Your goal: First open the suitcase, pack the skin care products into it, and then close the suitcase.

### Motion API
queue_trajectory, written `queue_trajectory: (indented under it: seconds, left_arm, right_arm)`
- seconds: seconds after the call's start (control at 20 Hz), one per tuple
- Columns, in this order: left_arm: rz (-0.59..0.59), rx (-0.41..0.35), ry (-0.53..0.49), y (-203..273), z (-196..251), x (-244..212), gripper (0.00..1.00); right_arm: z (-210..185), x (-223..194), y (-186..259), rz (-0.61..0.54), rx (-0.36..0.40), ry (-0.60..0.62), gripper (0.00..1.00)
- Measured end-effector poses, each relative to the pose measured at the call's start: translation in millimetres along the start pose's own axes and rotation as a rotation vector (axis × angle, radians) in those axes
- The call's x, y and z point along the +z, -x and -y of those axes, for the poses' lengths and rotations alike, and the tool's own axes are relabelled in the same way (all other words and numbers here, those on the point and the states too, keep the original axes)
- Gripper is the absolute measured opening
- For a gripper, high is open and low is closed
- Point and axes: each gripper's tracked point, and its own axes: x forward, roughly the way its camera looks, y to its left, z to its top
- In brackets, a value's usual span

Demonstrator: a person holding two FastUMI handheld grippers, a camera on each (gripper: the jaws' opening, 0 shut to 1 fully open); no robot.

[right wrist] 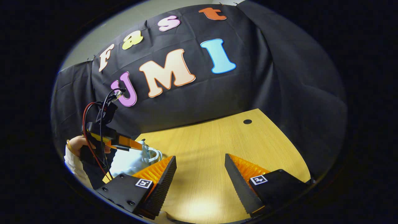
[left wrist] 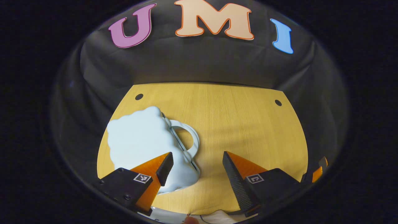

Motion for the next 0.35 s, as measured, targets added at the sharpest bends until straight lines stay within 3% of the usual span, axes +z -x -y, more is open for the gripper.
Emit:
queue_trajectory:
  seconds: [0.35]
  left_arm:
    - [0.016, 0.014, 0.055, 39.4, 5.5, -47.4, 0.95]
  right_arm:
    - [-14.5, 0.2, 16.9, 0.006, 0.037, 0.031, 0.98]
